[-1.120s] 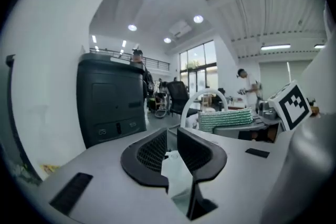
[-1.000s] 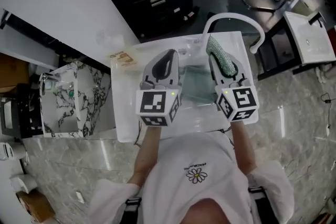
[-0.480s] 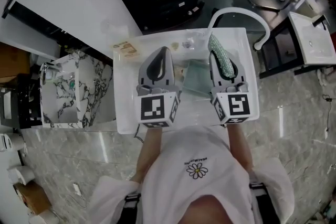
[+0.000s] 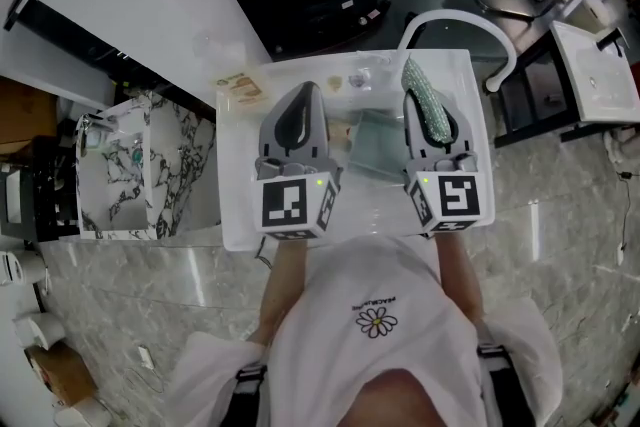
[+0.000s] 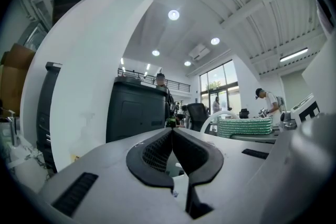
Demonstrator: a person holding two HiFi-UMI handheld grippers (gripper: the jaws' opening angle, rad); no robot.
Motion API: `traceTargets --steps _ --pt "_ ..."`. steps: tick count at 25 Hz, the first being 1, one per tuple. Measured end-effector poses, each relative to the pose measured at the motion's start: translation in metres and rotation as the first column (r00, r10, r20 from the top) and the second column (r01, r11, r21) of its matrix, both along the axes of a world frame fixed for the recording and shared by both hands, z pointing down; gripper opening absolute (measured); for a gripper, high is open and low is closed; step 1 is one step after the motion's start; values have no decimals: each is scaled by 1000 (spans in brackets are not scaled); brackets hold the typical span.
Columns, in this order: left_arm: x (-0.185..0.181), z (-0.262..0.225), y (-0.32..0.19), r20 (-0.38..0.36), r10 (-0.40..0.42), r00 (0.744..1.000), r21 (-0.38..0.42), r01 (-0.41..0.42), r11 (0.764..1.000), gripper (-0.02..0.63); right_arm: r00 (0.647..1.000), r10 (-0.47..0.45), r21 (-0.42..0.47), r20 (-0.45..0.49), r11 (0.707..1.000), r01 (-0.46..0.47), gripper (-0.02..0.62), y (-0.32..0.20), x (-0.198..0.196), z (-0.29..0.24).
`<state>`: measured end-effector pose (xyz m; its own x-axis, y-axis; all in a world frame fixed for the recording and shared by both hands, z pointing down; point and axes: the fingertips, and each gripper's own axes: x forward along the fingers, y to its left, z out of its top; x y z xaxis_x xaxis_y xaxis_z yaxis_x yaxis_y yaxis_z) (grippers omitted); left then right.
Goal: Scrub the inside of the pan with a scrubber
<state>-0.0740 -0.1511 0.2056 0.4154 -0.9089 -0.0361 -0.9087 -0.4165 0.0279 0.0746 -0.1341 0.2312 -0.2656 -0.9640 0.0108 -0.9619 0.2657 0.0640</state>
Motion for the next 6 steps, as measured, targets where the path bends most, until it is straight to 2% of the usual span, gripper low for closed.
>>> traceTargets --steps 6 --pt "-6 4 -3 4 -15 1000 -15 15 1000 17 1000 -6 0 -11 1000 6 61 0 -3 0"
